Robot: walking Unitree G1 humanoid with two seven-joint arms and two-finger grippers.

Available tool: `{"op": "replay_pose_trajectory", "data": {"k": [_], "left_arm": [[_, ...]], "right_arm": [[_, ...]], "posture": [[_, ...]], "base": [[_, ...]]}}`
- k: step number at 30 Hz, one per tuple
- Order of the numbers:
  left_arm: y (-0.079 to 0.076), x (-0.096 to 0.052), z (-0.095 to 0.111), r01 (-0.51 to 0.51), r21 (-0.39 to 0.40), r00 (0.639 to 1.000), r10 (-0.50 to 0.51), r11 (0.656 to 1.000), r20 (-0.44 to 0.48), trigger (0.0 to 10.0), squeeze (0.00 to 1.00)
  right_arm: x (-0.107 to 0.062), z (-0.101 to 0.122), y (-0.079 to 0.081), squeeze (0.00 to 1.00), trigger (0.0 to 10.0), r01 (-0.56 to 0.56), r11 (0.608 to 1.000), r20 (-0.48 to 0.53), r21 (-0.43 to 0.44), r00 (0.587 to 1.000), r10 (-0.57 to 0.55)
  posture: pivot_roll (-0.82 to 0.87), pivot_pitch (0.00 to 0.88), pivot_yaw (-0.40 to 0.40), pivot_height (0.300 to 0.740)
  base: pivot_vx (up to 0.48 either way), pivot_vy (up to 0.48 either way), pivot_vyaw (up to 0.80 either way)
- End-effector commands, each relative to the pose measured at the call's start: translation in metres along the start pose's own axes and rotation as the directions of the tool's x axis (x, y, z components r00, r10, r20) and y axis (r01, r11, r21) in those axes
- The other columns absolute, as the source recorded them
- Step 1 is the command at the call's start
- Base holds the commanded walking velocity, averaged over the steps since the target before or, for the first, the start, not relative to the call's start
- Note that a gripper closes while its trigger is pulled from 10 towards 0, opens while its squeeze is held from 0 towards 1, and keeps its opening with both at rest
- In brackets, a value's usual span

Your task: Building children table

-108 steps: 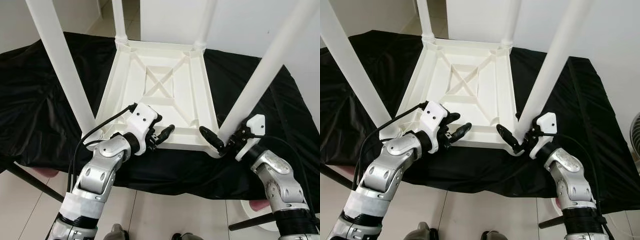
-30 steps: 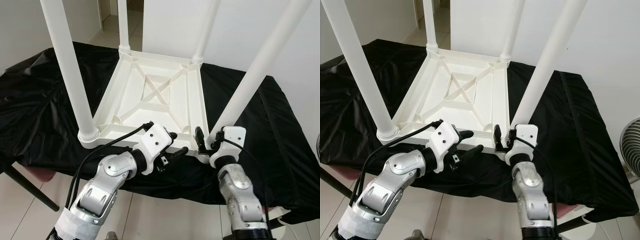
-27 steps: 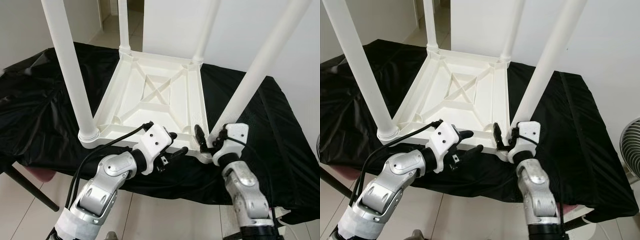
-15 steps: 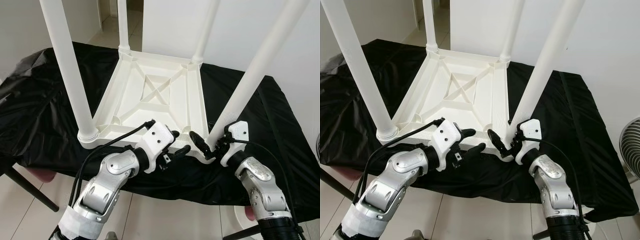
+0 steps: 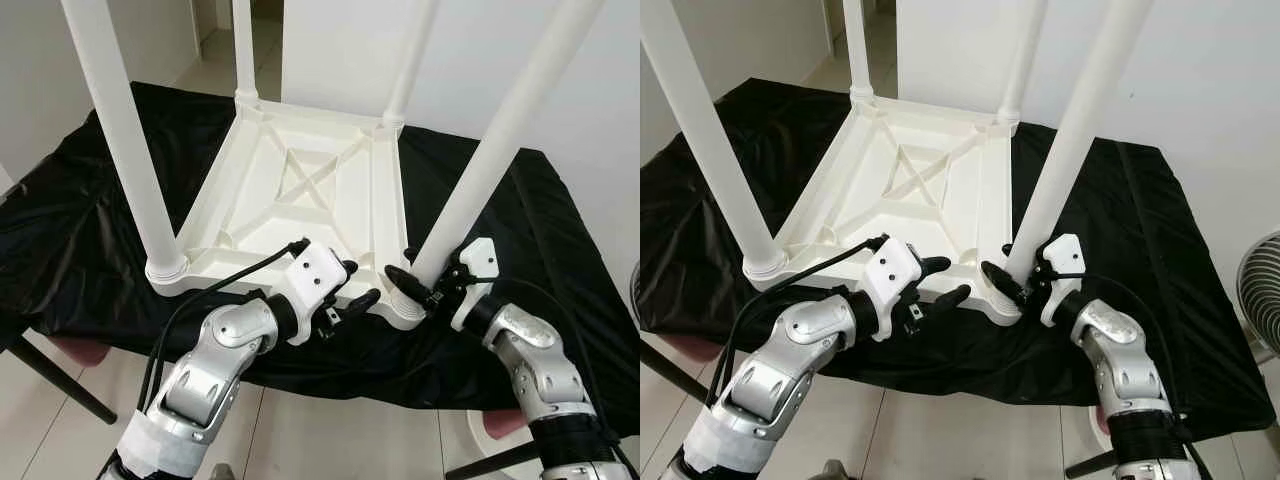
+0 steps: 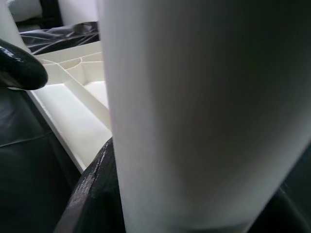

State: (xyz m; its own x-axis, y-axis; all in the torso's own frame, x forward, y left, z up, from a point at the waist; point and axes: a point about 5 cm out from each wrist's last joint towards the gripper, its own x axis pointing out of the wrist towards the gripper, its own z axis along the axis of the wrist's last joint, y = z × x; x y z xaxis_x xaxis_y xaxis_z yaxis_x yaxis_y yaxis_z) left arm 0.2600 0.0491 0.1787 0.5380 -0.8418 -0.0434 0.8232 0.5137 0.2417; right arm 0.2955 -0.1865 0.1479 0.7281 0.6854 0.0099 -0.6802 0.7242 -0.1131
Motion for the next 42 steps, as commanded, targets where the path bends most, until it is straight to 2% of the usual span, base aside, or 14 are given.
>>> {"op": "replay_pose_trajectory", "data": {"k": [1,11,22,26,28,29,30,31,32,33,35,40,41,42], "left_arm": [[0.001,0.000,-0.001,-0.044,0.004,0.999,0.044,0.999,-0.010,10.0,0.00],[-0.001,0.003,-0.003,-0.028,-0.013,1.000,0.028,1.000,-0.009,10.0,0.00],[0.005,0.005,-0.005,-0.059,-0.023,0.998,0.058,0.998,-0.009,10.0,0.00],[0.007,0.003,-0.009,-0.081,-0.017,0.996,0.080,0.997,-0.025,10.0,0.00],[0.007,0.003,-0.009,-0.081,-0.017,0.996,0.080,0.997,-0.025,10.0,0.00],[0.007,0.002,-0.010,-0.086,-0.019,0.996,0.086,0.996,-0.029,10.0,0.00],[0.007,0.002,-0.010,-0.086,-0.019,0.996,0.086,0.996,-0.029,10.0,0.00],[0.008,0.002,-0.010,-0.089,-0.021,0.996,0.088,0.996,-0.029,10.0,0.00],[0.008,0.002,-0.010,-0.089,-0.021,0.996,0.088,0.996,-0.029,10.0,0.00],[0.008,0.003,-0.011,-0.092,-0.021,0.995,0.091,0.996,-0.029,10.0,0.00],[0.009,0.003,-0.010,-0.093,-0.022,0.995,0.093,0.995,-0.028,10.0,0.00],[0.009,0.003,-0.010,-0.096,-0.024,0.995,0.095,0.995,-0.025,10.0,0.00],[0.009,0.004,-0.010,-0.095,-0.025,0.995,0.095,0.995,-0.023,10.0,0.00],[0.009,0.004,-0.010,-0.095,-0.025,0.995,0.095,0.995,-0.023,10.0,0.00]], "right_arm": [[-0.004,-0.011,-0.003,0.00,0.0,-0.009,0.999,-0.046,0.037,0.999,0.011],[-0.007,-0.018,-0.012,0.00,0.0,0.149,0.982,-0.014,0.112,0.989,-0.149],[-0.005,-0.021,-0.008,0.00,0.0,0.378,0.917,-0.008,0.130,0.925,-0.381],[-0.002,-0.026,0.010,0.00,0.0,0.549,0.828,-0.044,0.115,0.835,-0.548],[-0.002,-0.026,0.010,0.00,0.0,0.549,0.828,-0.044,0.115,0.835,-0.548],[-0.001,-0.029,0.016,0.00,0.0,0.611,0.786,-0.071,0.095,0.792,-0.606],[-0.001,-0.029,0.016,0.00,0.0,0.611,0.786,-0.071,0.095,0.792,-0.606],[0.001,-0.031,0.023,0.00,0.0,0.679,0.727,-0.091,0.102,0.734,-0.673],[0.001,-0.031,0.023,0.00,0.0,0.679,0.727,-0.091,0.102,0.734,-0.673],[0.003,-0.032,0.028,0.00,0.0,0.732,0.672,-0.102,0.111,0.681,-0.725],[0.005,-0.032,0.034,0.00,0.0,0.764,0.632,-0.107,0.128,0.645,-0.757],[0.009,-0.031,0.040,0.00,0.0,0.774,0.615,-0.100,0.150,0.631,-0.770],[0.009,-0.029,0.040,0.00,1.3,0.764,0.625,-0.087,0.160,0.642,-0.762],[0.009,-0.029,0.040,0.00,1.3,0.764,0.625,-0.087,0.160,0.642,-0.762]], "posture": [[0.09,0.084,-0.044,0.740],[0.08,0.076,-0.054,0.740],[0.10,0.054,-0.065,0.740],[0.10,0.054,-0.070,0.740],[0.10,0.054,-0.070,0.740],[0.10,0.054,-0.070,0.740],[0.10,0.054,-0.070,0.740],[0.10,0.054,-0.073,0.740],[0.10,0.054,-0.073,0.740],[0.10,0.054,-0.074,0.740],[0.09,0.054,-0.074,0.740],[0.09,0.054,-0.072,0.740],[0.09,0.054,-0.070,0.740],[0.09,0.054,-0.070,0.740]], "base": [[0.000,0.000,0.00],[0.000,0.000,0.00],[0.000,0.000,0.00],[0.000,0.000,0.00],[0.000,0.000,0.00],[0.000,0.000,0.00],[0.000,0.000,0.00],[0.000,0.000,0.00],[0.000,0.000,0.00],[0.000,0.000,0.00],[0.000,0.000,0.00],[0.000,0.000,0.00],[0.000,0.000,0.00],[0.000,0.000,0.00]]}}
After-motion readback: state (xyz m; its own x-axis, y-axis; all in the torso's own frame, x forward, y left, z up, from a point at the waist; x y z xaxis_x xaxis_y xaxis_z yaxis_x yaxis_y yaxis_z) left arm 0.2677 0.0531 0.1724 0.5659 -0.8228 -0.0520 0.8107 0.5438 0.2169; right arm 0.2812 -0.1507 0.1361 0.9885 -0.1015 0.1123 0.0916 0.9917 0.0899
